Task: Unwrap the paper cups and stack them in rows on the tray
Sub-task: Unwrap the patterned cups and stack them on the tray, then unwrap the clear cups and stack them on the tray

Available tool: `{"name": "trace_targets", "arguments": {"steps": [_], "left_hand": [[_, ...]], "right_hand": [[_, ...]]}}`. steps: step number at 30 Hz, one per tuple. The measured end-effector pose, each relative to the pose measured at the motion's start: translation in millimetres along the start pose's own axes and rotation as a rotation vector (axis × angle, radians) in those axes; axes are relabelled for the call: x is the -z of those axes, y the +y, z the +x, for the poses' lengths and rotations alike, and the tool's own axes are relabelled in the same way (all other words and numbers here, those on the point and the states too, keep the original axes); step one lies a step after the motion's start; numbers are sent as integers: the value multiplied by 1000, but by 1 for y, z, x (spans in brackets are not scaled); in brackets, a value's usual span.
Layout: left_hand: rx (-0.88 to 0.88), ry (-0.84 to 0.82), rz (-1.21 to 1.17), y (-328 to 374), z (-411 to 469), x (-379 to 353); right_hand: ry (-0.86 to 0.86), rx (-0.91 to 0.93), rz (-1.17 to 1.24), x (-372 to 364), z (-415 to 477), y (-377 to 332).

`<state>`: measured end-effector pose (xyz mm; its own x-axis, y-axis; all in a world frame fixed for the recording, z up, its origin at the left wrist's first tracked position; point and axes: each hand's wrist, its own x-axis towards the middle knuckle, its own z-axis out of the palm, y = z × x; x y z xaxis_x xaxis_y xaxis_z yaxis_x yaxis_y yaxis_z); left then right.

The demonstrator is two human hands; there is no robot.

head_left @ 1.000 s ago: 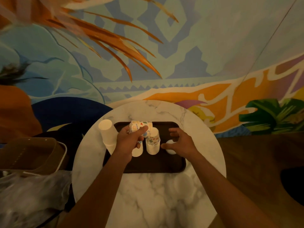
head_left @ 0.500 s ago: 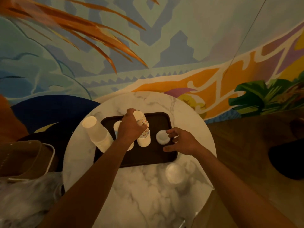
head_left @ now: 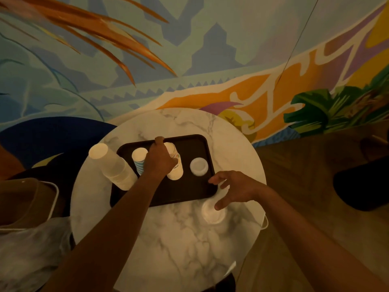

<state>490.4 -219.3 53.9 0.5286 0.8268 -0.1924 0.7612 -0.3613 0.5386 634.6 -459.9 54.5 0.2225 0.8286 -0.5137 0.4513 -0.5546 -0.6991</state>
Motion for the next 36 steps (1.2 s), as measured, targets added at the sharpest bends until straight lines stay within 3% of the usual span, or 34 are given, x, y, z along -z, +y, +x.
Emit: {"name": "trace_targets", "arguments": {"steps": [4, 8, 13, 17, 25, 30, 36], "left_hand": [[-6, 68, 52, 12, -20, 9], [-134, 204, 26, 14, -69, 3], [-90, -171, -108, -3, -132, -41], [-71, -275, -117, -19, -163, -79], [-93, -43, -113, -20, -191, -125], [-74, 34, -95, -15, -193, -135], [0, 90, -317, -22, -188, -130]], "right_hand": [[-73, -15, -76, -7, -1, 10], [-55, -17, -121, -14, -2, 24], [-25, 12, -135, -25, -4, 38], [60, 52, -136, -39, -3, 44], [276, 129, -263, -62, -12, 40], [328, 182, -362, -71, -12, 37], [268, 121, -28, -59, -8, 52]]}}
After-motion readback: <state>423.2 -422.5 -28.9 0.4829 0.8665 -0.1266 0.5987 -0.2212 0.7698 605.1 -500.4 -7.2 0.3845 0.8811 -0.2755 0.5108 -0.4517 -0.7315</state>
